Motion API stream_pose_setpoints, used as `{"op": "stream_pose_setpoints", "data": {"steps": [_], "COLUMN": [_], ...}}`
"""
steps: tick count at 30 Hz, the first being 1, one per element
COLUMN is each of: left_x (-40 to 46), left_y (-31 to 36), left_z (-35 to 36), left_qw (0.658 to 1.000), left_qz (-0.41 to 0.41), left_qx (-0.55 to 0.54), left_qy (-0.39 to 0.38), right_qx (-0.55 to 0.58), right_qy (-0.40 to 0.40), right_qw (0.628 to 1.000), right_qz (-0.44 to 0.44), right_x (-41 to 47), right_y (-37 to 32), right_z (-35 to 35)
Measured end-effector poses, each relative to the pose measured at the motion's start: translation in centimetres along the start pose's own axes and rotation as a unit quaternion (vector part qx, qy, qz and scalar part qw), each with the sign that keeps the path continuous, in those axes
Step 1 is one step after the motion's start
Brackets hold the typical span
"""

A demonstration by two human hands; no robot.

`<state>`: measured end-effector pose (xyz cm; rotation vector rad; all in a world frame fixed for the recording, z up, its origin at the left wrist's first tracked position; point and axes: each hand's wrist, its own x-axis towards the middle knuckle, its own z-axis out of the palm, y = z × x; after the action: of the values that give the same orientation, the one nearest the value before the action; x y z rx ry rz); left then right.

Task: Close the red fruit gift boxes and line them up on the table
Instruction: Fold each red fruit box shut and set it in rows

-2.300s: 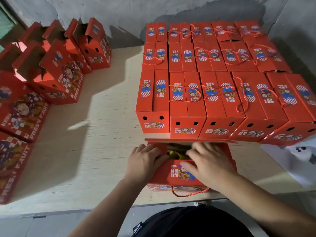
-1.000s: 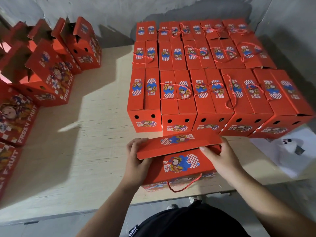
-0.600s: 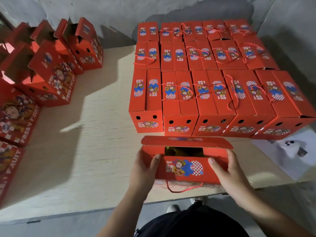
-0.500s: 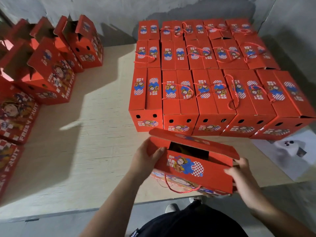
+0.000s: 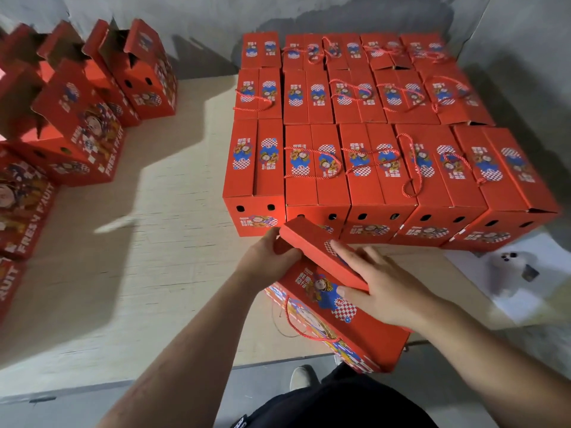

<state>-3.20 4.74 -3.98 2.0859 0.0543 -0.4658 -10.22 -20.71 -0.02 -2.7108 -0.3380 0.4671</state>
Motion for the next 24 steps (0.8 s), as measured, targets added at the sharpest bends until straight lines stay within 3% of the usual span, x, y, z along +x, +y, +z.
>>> {"op": "stream_pose_setpoints", "data": {"steps": [7, 15, 18, 20, 22, 24], "left_x": [-1.4, -1.1, -1.2, -1.5, -1.8, -1.7], "left_y": [0.7, 0.3, -0.1, -0.5, -1.1, -1.4], "left_z": [0.8, 1.3, 1.8, 1.9, 1.9, 1.8], "left_qw": [0.998, 0.988, 0.970, 0.959, 0.946, 0.942], "left_qz": [-0.008, -0.003, 0.047, 0.132, 0.211, 0.237], "left_qx": [0.037, 0.106, 0.169, 0.153, 0.146, 0.140], "left_qy": [0.052, 0.112, 0.167, 0.199, 0.199, 0.192], "right_qx": [-0.125, -0.175, -0.169, -0.168, -0.181, -0.183], "right_qy": [0.100, 0.124, 0.124, 0.117, 0.095, 0.083], "right_qw": [0.986, 0.976, 0.978, 0.979, 0.979, 0.980], "right_qz": [-0.038, -0.023, -0.015, -0.004, 0.008, 0.015], "right_x": [-0.2, -0.1, 0.0, 0.0, 0.1, 0.2], "right_y": [0.2, -0.4, -0.6, -0.7, -0.7, -0.7], "right_z": [1.8, 2.2, 2.3, 2.6, 2.9, 2.9]}}
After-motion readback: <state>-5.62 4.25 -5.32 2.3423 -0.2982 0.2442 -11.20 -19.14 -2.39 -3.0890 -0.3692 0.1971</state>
